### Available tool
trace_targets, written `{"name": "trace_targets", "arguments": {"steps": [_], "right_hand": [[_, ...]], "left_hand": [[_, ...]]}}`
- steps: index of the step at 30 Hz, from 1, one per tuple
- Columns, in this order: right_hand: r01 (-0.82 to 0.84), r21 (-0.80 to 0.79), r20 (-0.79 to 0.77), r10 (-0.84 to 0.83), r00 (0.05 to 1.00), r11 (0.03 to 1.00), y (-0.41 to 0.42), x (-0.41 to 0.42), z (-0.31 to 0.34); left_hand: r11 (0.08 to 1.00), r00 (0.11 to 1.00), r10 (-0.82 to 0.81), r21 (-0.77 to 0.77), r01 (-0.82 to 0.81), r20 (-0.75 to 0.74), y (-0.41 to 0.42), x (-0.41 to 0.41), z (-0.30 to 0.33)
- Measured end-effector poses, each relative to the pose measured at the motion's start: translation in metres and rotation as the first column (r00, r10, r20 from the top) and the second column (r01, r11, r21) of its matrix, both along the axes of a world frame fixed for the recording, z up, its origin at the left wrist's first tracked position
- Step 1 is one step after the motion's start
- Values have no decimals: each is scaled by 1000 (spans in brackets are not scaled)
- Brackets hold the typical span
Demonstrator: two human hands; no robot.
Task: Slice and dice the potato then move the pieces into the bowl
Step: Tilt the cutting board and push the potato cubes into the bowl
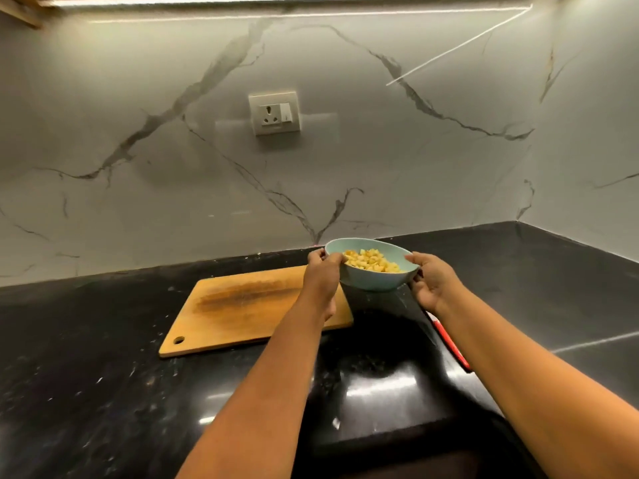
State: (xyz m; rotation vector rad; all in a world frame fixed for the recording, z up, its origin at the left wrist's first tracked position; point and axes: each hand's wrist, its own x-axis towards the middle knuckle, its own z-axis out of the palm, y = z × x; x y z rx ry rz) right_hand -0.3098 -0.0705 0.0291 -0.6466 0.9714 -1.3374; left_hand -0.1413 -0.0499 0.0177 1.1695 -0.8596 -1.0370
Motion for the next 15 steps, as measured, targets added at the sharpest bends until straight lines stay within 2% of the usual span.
{"name": "trace_targets", "arguments": {"steps": [5, 10, 15], "right_hand": [[13, -29, 63, -11, 998, 999, -39, -14, -6], [20, -32, 64, -18, 998, 999, -70, -18, -21], [32, -19, -2, -32, 999, 999, -89, -19, -30]], "left_hand": [[993, 991, -39, 116, 23, 131, -78, -5, -26], [998, 962, -2, 63, -16, 272, -94, -17, -25], [993, 966, -37, 116, 7, 255, -112, -12, -45]]}}
